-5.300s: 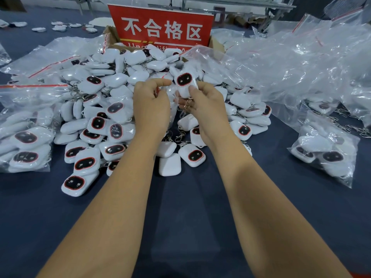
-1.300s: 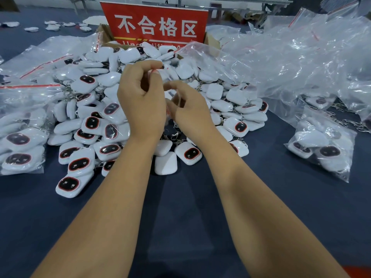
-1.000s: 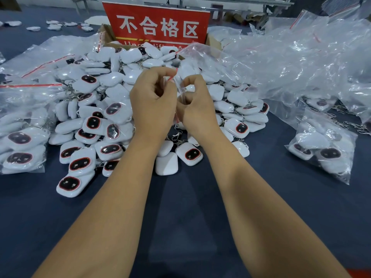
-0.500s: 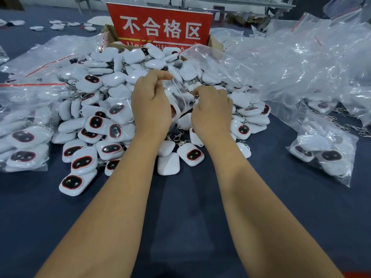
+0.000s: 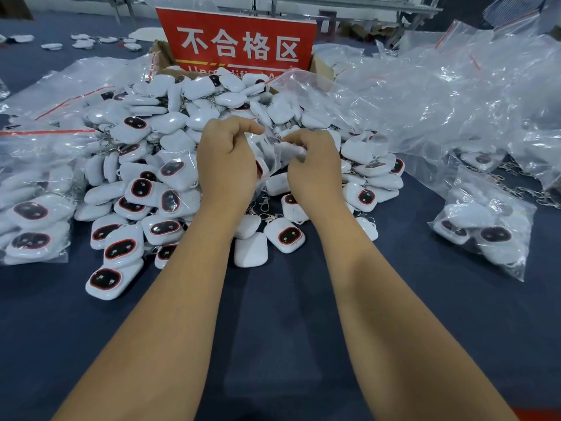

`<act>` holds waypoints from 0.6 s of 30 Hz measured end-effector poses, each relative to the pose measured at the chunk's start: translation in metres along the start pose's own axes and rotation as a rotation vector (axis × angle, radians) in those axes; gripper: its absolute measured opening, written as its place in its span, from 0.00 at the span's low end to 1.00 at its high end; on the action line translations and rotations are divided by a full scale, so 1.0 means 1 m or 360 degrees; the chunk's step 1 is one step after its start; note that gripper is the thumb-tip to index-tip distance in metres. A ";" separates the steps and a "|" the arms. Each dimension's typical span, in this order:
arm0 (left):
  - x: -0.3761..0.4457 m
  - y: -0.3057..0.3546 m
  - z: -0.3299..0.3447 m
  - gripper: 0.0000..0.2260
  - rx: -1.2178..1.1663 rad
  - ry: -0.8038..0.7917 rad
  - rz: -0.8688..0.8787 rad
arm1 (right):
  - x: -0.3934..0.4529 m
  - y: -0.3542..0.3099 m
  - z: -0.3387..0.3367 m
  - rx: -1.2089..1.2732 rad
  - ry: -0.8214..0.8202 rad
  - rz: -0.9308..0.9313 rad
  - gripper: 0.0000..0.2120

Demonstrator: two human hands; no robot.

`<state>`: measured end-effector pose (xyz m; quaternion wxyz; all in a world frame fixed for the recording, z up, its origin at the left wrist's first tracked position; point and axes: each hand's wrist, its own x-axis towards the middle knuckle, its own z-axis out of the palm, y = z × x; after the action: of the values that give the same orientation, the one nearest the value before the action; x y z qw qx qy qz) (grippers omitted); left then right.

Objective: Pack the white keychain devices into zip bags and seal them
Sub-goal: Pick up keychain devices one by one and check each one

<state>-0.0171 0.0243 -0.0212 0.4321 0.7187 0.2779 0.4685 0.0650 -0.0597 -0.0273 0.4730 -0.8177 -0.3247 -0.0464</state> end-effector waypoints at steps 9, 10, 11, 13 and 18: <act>-0.001 0.004 -0.001 0.18 0.0060 -0.0018 0.0009 | -0.001 -0.006 0.001 0.0875 0.0077 0.0192 0.22; -0.002 0.005 -0.001 0.18 0.0074 -0.0025 0.0020 | 0.001 -0.006 0.002 0.0910 0.0067 0.0264 0.21; -0.003 0.005 -0.001 0.17 0.0095 -0.0034 0.0029 | 0.002 -0.006 0.002 0.0939 0.0058 0.0329 0.20; -0.002 0.005 -0.001 0.15 0.0155 -0.0059 0.0038 | 0.003 -0.006 0.002 0.1017 0.0042 0.0399 0.16; -0.003 0.003 0.000 0.14 0.0359 -0.0115 0.0150 | 0.001 -0.004 0.003 0.1068 0.0100 0.0339 0.18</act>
<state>-0.0181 0.0209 -0.0200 0.3358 0.7915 0.2789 0.4278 0.0629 -0.0556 -0.0257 0.7272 -0.6443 -0.2200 0.0874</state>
